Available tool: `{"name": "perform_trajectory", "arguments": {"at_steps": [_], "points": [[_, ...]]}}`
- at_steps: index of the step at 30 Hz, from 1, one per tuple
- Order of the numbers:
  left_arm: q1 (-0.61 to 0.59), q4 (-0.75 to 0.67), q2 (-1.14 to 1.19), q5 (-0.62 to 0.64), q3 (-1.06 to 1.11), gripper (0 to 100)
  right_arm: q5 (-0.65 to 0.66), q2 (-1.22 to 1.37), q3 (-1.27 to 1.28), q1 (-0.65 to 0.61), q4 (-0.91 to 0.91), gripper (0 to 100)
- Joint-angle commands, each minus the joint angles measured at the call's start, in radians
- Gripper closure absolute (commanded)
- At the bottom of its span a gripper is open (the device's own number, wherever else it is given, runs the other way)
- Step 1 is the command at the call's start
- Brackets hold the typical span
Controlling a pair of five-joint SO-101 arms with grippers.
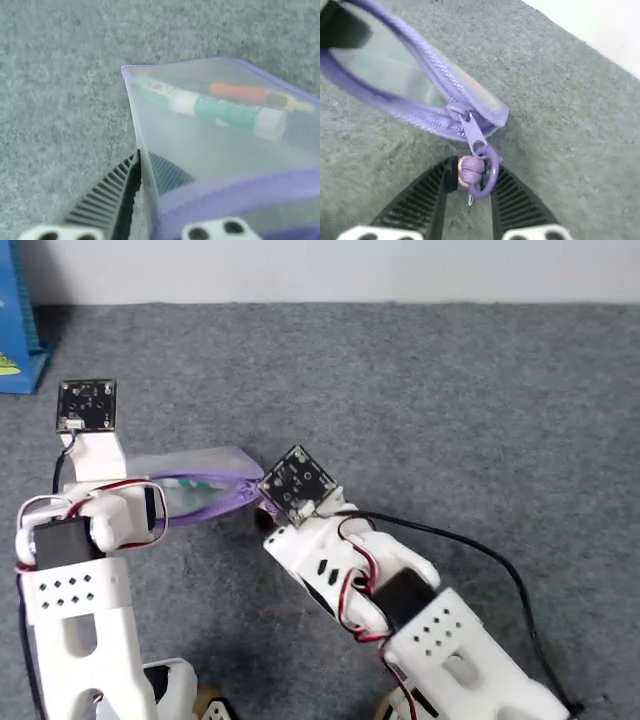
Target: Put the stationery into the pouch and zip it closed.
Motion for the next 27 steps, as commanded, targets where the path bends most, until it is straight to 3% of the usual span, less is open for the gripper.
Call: {"name": "perform_trajectory", "arguments": {"at_steps": [1, 4, 7, 11, 17, 27], "points": [[0.012, -0.063, -0.015, -0.012, -0.012, 98, 0.049, -0.079, -0.015, 0.002, 0.059, 99.1], [0.031, -0.104, -0.015, -0.054, -0.013, 98, 0.068, -0.116, -0.015, -0.002, 0.104, 99.1], [0.083, -0.135, -0.015, -0.176, -0.013, 98, 0.103, -0.151, -0.017, -0.047, 0.159, 99.1], [0.166, -0.181, -0.011, -0.288, -0.013, 91, 0.110, -0.209, -0.018, -0.117, 0.228, 99.1], [0.330, -0.265, -0.009, -0.292, -0.013, 78, 0.110, -0.320, -0.018, -0.127, 0.343, 99.1], [0.555, -0.288, -0.012, -0.212, -0.122, 77, 0.100, -0.492, -0.012, -0.127, 0.489, 99.1]]}}
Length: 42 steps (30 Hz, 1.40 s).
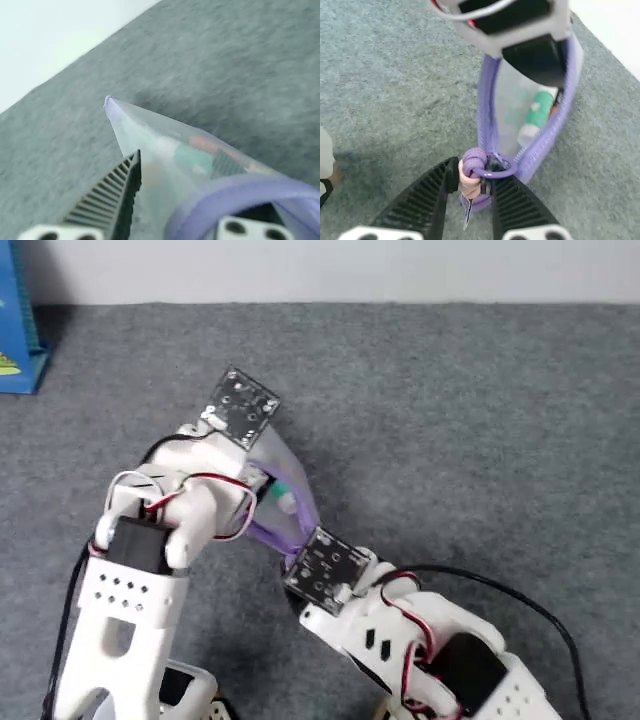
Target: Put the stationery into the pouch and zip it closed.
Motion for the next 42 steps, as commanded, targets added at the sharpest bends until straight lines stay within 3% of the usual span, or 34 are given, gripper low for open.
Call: {"name": "perform_trajectory", "arguments": {"at_steps": [1, 11, 30, 36, 42], "points": [[0.078, -0.020, -0.014, 0.046, -0.117, 77, -0.012, -0.045, -0.014, -0.012, 0.015, 99.1], [0.160, -0.017, -0.017, 0.048, -0.220, 77, -0.032, -0.054, -0.012, -0.010, 0.042, 99.1], [0.170, 0.379, -0.017, 0.048, -0.618, 77, -0.025, -0.081, -0.021, 0.163, 0.085, 99.1], [0.091, 0.451, -0.011, 0.035, -0.618, 77, -0.005, -0.272, -0.020, 0.165, 0.185, 99.1], [0.069, 0.488, -0.015, -0.118, -0.450, 77, 0.061, -0.446, -0.021, 0.272, 0.314, 99.1]]}}
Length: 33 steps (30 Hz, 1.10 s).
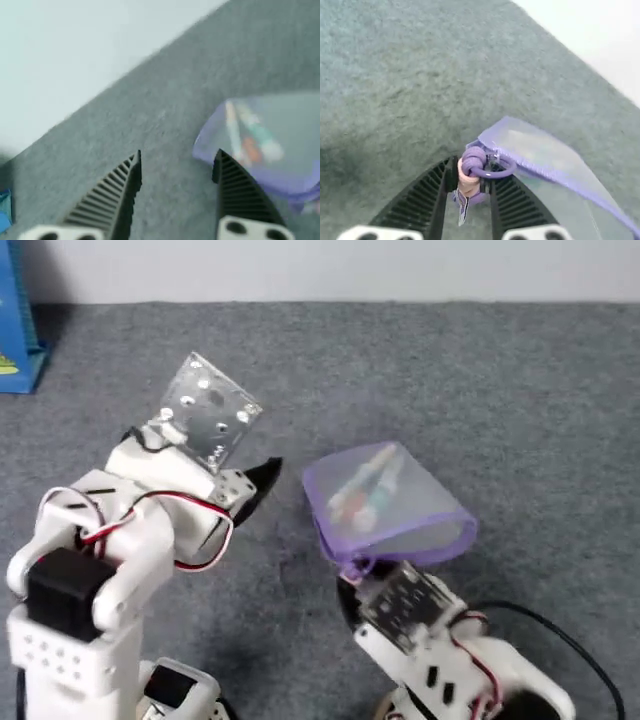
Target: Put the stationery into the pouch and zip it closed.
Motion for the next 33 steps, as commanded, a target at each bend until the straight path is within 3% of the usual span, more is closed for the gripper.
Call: {"name": "perform_trajectory", "arguments": {"at_steps": [1, 12, 16, 20, 27, 33], "points": [[0.023, 0.018, -0.015, -0.078, 0.093, 77, 0.046, -0.084, -0.020, 0.085, 0.027, 99.1], [0.245, 0.032, -0.015, -0.080, 0.262, 74, 0.063, -0.082, -0.158, 0.142, 0.067, 99.1], [0.350, 0.012, -0.015, -0.008, 0.298, 74, 0.063, -0.087, -0.160, 0.142, 0.068, 99.1], [0.419, -0.109, -0.015, 0.041, 0.378, 74, 0.061, -0.091, -0.161, 0.142, 0.067, 99.1], [0.422, -0.367, -0.015, 0.058, 0.549, 74, 0.057, -0.091, -0.161, 0.140, 0.067, 99.1], [0.419, -0.448, -0.017, 0.106, 0.582, 74, 0.057, -0.091, -0.161, 0.137, 0.081, 99.1]]}}
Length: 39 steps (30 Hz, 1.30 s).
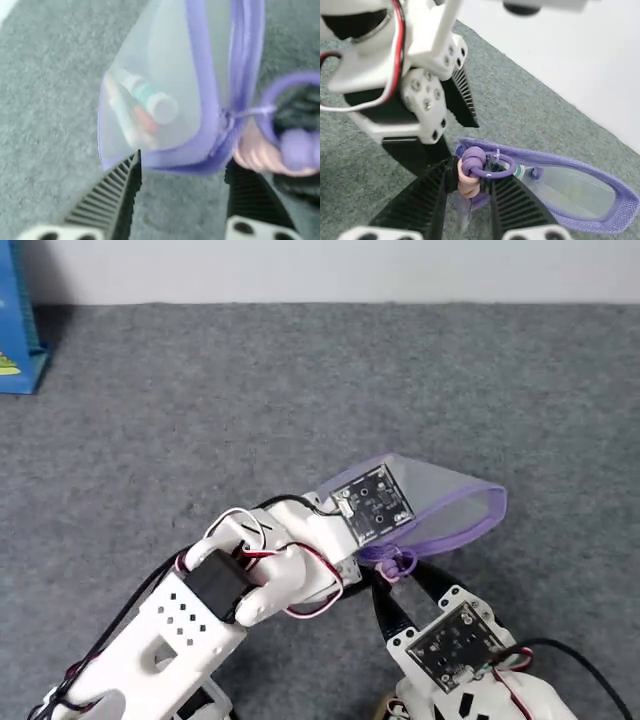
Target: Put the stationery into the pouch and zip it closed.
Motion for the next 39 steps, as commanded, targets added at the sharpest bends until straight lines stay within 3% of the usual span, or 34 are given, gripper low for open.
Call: {"name": "perform_trajectory", "arguments": {"at_steps": [1, 15, 23, 31, 39], "points": [[-0.002, -0.048, -0.018, 0.021, -0.015, 74, 0.005, -0.001, -0.064, 0.002, 0.013, 99.1], [0.006, -0.101, -0.018, 0.021, -0.013, 86, 0.008, -0.002, -0.064, 0.007, 0.013, 99.1], [0.144, -0.170, -0.163, 0.023, 0.065, 92, 0.005, -0.002, -0.064, 0.007, 0.013, 99.1], [0.137, -0.265, -0.460, 0.025, 0.254, 92, 0.002, -0.002, -0.064, 0.005, 0.013, 99.1], [0.138, -0.285, -0.456, 0.034, 0.291, 92, -0.028, -0.001, -0.064, 0.001, 0.012, 99.1]]}}
